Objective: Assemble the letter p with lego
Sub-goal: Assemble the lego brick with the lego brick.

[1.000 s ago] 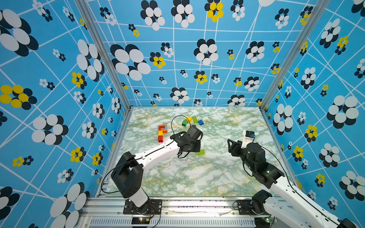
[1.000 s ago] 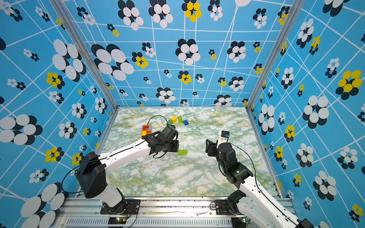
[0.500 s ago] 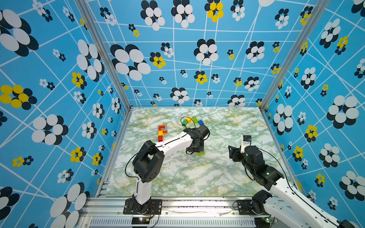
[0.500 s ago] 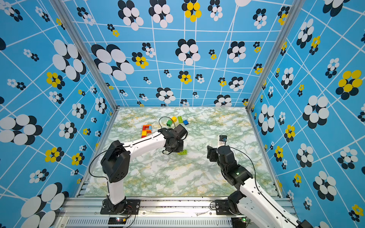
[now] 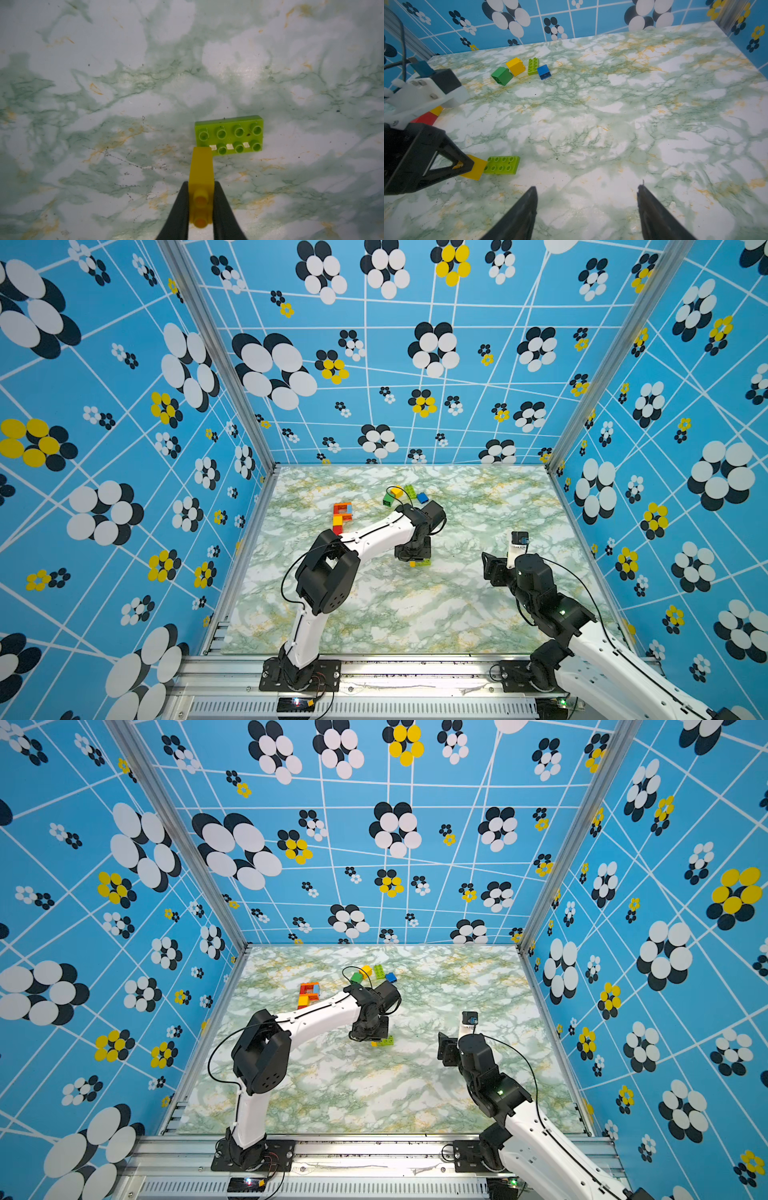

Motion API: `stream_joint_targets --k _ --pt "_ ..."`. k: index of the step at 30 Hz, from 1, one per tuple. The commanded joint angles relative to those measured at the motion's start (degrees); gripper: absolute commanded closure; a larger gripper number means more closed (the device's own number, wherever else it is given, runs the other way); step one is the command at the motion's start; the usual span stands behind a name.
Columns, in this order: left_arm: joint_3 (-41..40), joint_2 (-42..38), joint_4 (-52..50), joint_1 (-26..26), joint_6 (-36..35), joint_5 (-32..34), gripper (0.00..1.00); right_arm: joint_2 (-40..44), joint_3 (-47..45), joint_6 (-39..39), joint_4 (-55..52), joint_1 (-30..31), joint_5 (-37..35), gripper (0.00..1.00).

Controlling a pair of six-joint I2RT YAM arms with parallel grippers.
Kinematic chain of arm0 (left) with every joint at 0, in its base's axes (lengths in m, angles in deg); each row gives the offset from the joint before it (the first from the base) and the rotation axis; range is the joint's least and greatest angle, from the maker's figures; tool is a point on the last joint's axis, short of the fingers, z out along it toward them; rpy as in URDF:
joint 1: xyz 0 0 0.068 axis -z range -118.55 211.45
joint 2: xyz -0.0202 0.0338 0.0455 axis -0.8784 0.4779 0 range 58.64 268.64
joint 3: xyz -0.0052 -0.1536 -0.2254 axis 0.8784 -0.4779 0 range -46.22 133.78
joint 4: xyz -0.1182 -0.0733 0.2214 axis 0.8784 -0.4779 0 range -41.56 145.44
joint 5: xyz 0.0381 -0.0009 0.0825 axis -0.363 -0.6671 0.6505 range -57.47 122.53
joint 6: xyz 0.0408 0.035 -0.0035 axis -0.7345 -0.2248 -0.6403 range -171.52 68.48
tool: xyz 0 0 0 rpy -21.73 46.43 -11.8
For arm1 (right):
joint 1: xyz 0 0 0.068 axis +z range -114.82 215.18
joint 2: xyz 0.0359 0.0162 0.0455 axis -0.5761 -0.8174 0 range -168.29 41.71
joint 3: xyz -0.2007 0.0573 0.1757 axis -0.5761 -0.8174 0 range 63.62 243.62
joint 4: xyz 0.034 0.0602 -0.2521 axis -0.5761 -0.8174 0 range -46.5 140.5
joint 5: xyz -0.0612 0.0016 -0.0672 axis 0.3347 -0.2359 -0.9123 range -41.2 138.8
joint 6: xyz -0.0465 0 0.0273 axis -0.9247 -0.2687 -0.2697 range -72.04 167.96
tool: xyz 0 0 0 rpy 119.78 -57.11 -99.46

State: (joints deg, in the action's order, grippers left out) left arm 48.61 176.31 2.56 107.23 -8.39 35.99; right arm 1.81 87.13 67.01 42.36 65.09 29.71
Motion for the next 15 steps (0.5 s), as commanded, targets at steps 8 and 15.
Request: stream_joint_targets --k 8,15 --pt "5.00 4.17 -4.06 0.11 4.60 1.63 1.00 0.19 -1.18 0.47 2.43 -0.29 0.01 0.23" --pt "5.73 4.99 -4.52 0.02 6.37 3.46 1.00 0.08 -1.09 0.45 2.34 -0.29 0.55 0.22"
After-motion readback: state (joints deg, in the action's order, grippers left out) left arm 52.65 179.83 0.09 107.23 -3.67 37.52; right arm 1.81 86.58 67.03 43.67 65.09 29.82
